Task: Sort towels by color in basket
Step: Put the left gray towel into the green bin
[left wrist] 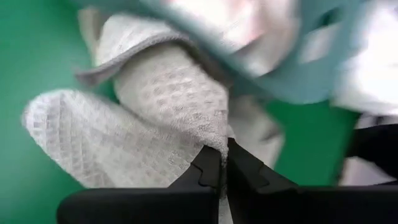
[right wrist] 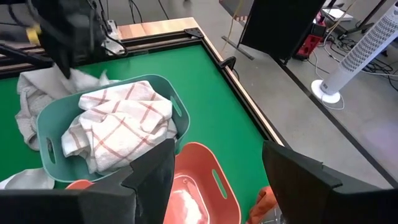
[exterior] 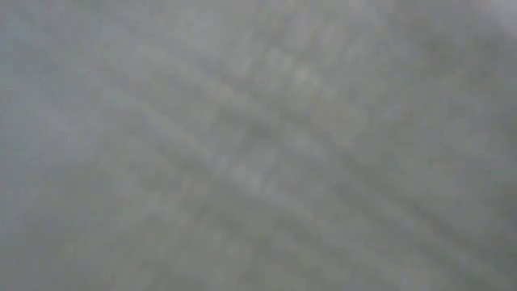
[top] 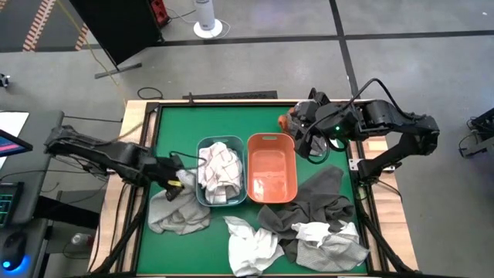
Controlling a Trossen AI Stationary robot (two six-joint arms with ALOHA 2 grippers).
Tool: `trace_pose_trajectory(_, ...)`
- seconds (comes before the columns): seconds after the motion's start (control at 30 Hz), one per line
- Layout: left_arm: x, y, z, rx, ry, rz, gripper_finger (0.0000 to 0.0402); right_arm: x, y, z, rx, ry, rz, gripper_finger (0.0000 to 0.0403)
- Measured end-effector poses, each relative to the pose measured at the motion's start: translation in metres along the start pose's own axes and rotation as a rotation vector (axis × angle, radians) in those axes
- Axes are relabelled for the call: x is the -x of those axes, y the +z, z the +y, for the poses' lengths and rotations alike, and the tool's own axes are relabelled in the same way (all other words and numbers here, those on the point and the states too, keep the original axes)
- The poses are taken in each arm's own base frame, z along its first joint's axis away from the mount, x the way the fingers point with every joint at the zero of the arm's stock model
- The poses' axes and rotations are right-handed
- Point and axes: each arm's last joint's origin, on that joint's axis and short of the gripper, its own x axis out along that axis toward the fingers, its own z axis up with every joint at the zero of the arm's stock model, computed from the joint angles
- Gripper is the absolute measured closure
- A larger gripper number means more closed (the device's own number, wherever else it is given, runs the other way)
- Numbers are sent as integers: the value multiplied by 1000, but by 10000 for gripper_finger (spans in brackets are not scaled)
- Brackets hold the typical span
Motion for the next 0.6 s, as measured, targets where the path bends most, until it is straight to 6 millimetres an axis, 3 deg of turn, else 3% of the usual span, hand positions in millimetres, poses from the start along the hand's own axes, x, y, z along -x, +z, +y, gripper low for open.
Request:
trace_pose_trajectory(0.17,54,-1,3,46,-215,-209,400,0,0,0,0,0,0,131)
trace_pose_trajectory(0.4,123,9,2,114,-562,-799,401,0,0,0,1,-2,0,131)
trace_pose_trajectory(0.6,141,25,-12,38,-598,-1097,401,0,0,0,-2,-1,-1,131)
